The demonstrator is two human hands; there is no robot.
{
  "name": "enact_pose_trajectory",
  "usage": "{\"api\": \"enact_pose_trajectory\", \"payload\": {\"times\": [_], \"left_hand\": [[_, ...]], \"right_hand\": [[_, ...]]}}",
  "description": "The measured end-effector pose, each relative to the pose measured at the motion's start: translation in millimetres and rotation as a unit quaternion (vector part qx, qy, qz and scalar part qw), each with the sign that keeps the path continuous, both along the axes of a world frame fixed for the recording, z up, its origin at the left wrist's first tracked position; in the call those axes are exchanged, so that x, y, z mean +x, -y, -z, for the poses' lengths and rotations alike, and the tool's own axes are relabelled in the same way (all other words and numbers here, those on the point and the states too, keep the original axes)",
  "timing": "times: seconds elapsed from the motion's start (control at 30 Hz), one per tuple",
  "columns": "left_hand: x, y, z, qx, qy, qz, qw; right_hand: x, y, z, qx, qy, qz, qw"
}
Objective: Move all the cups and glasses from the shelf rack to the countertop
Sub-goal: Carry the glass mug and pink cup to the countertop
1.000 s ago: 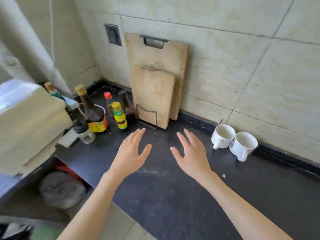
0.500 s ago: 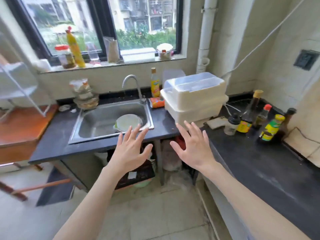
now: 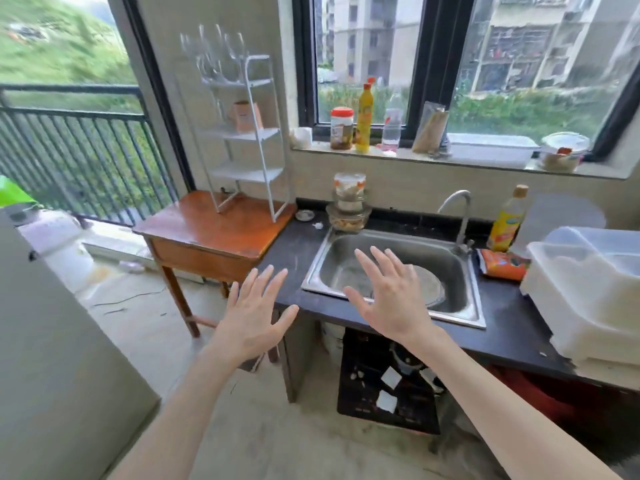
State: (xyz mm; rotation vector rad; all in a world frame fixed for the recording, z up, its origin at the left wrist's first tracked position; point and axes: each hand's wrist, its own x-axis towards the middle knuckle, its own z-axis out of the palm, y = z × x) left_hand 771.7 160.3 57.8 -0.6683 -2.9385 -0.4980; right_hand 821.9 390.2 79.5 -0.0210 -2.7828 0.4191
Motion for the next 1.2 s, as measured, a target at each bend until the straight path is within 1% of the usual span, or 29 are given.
{"api": "enact_pose_trajectory", "payload": {"times": [0.2,0.33,0.5,0.6,0.8,0.93,1.03,1.2], "left_hand": [[-95.7,47.2,-13.9,-0.012,-0.014,-0.072,0.997],[-152.3,69.2,-34.7,-0.012,-0.029,-0.107,0.994],[-209.6,93.9,-38.0,0.0,-0.011,-0.134,0.991],[-244.5,108.6,-31.1,0.008,0.002,-0.141,0.99],[-340.9,147.7,-16.6,0.024,0.009,-0.123,0.992],[-416.4,175.4,-10.0,0.04,0.014,-0.094,0.995],[-473.8,200.5,-16.4,0.035,0.016,-0.074,0.997],[-560.5,222.1,-46.5,0.018,-0.034,-0.019,0.999]], "right_hand": [[-127.9,46.6,-3.0,-0.023,0.014,-0.06,0.998],[-201.2,74.0,-19.3,-0.02,-0.004,-0.096,0.995],[-275.0,101.6,-29.1,-0.015,-0.005,-0.132,0.991],[-313.1,112.7,-26.5,-0.016,0.001,-0.13,0.991],[-400.7,149.9,-19.8,-0.037,-0.021,-0.118,0.992],[-466.6,185.2,-19.9,-0.027,-0.041,-0.101,0.994],[-518.2,212.3,-32.0,-0.026,-0.029,-0.079,0.996],[-588.0,237.8,-52.0,-0.036,-0.037,-0.05,0.997]]}}
